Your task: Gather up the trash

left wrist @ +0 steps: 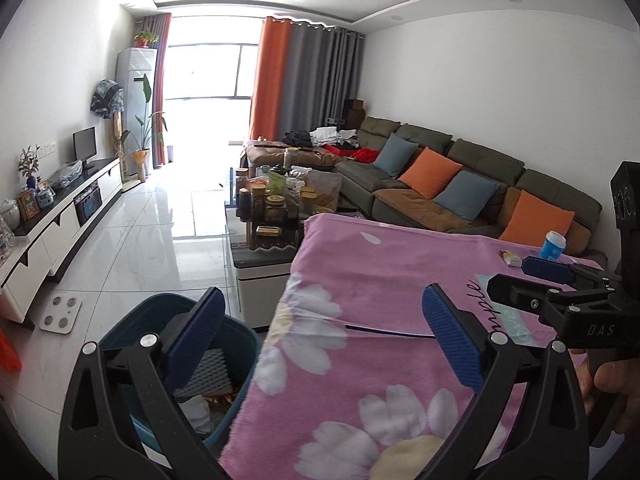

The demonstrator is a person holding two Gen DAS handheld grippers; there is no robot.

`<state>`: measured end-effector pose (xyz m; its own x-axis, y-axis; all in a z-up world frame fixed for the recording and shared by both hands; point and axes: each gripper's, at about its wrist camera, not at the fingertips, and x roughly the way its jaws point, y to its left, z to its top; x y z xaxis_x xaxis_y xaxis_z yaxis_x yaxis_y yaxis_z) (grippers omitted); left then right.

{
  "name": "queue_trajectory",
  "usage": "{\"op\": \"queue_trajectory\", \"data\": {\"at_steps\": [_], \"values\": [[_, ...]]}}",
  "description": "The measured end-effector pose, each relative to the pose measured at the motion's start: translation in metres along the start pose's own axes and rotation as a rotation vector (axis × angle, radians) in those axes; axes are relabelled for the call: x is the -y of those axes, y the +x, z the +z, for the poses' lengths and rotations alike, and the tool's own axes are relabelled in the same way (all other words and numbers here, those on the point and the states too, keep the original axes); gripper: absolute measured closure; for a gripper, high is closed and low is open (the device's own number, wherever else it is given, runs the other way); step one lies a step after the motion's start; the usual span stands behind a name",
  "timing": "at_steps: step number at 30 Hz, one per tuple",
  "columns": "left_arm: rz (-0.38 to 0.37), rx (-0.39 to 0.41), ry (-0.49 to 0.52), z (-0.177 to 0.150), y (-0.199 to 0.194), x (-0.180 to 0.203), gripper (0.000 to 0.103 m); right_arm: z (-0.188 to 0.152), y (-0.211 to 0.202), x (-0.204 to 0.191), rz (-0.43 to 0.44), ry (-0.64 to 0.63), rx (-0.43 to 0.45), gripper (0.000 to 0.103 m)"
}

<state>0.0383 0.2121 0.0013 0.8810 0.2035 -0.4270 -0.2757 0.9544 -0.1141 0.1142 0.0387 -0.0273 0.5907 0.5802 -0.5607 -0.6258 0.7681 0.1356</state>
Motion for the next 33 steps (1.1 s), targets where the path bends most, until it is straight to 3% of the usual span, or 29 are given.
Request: {"op": "queue_trajectory", "data": {"at_steps": [8, 17, 25, 33], "values": [[-0.083, 0.022, 0.067, -0.003, -0.009, 0.054, 0.006, -0.022, -0.049, 0.047, -0.129, 0.084, 0.070, 0.007], [-0.135, 0.029, 0.114, -0.010, -0.019, 0.094, 0.006, -0.050, -0.090, 0.068, -0.271, 0.111, 0.124, 0.007], [-0.128, 0.066, 0.178, -0.020, -0.038, 0.116, 0.006, -0.081, -0.119, 0.066, -0.380, 0.119, 0.178, 0.007], [-0.123, 0.121, 0.165, -0.030, -0.050, 0.125, 0.006, -0.105, -0.140, 0.065, -0.452, 0.143, 0.248, 0.007]]}}
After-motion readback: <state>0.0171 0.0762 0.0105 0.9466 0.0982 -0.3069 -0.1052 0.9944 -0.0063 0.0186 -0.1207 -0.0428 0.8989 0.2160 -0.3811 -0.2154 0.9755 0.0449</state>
